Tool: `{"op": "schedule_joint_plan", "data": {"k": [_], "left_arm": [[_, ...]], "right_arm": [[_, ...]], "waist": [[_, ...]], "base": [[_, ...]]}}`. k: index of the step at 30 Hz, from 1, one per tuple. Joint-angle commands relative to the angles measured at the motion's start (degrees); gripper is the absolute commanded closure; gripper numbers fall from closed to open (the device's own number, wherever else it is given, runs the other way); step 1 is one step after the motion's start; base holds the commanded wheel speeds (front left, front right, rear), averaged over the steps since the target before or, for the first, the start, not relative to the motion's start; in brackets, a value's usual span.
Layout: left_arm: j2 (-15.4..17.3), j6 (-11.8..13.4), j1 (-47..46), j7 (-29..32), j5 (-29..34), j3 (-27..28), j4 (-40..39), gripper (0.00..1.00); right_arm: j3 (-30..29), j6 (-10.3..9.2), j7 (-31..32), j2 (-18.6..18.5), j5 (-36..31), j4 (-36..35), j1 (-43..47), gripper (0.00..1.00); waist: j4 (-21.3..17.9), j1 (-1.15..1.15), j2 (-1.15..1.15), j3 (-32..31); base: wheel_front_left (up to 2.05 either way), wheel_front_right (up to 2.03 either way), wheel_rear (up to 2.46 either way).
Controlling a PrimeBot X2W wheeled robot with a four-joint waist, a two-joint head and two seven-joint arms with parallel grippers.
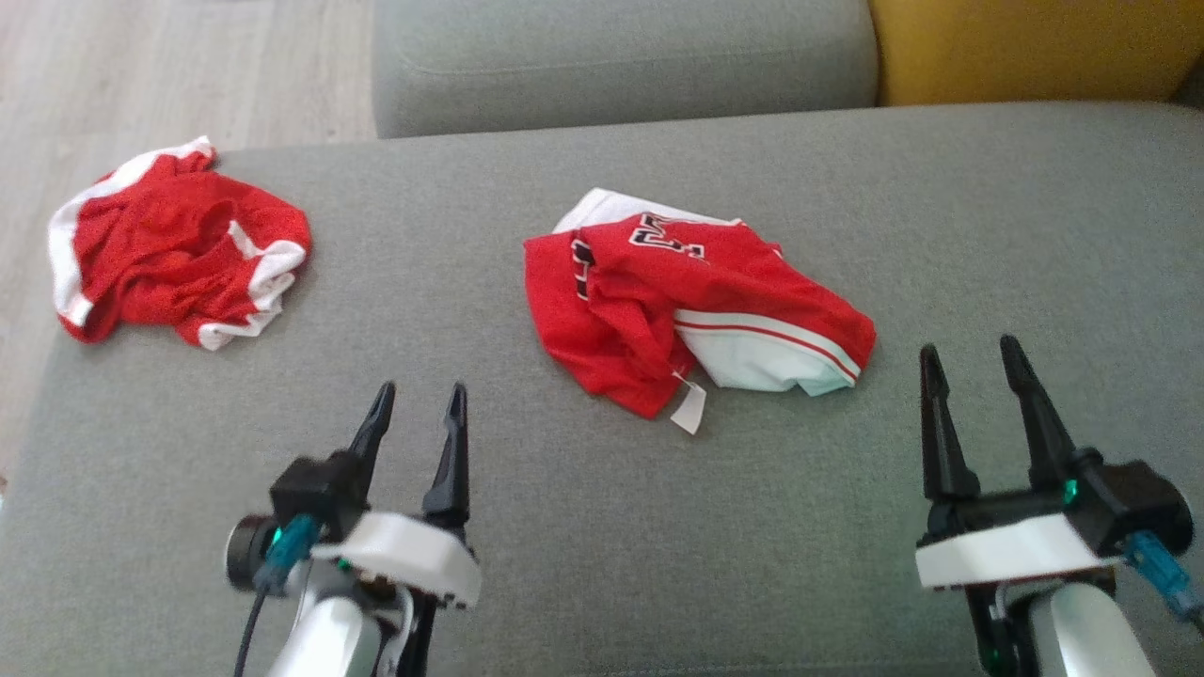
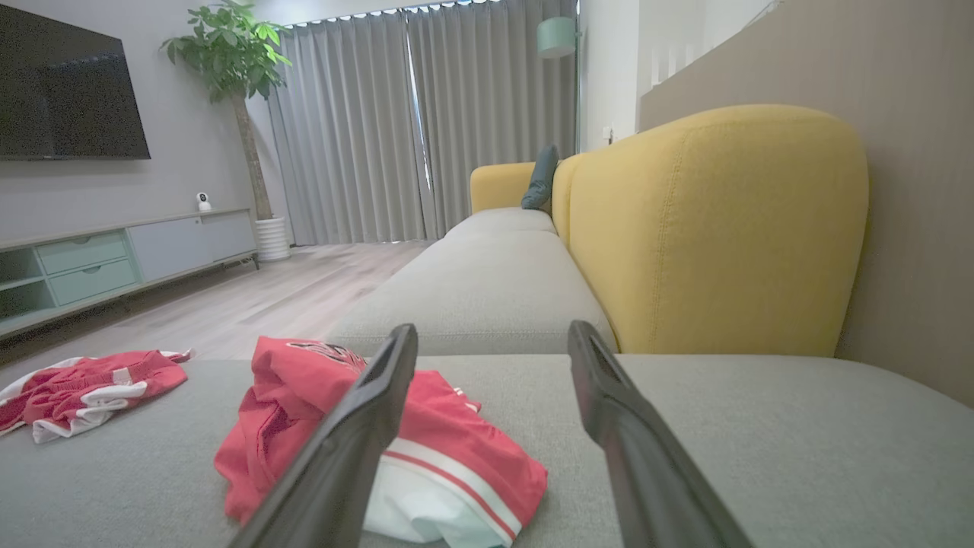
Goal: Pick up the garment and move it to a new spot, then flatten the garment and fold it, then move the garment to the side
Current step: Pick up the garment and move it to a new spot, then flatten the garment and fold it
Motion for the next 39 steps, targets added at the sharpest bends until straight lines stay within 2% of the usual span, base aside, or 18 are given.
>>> {"op": "schedule_joint_plan", "data": {"k": [1,13,39], "left_arm": [[-0.18,0.55,-1.26,-0.69,0.72,2.88,-3.01,0.00],[-1.55,1.02,7.56,-0.70,3.94,7.46,-8.27,0.00],[-1.97,0.66,7.98,-0.70,4.39,7.71,-6.50,0.00]], "right_arm": [[1.09,0.43,-0.36,-0.15,0.28,-1.30,-0.79,0.00],[0.04,0.43,-0.36,-0.15,2.74,2.52,1.69,0.00],[0.02,0.43,-0.36,-0.15,1.42,6.26,0.23,0.00]], "waist": [[0.74,0.00,0.00,-0.76],[1.46,0.00,0.00,-1.75],[1.94,0.00,0.00,-1.08]], "base": [[0.00,0.00,0.00],[0.00,0.00,0.00],[0.00,0.00,0.00]]}}
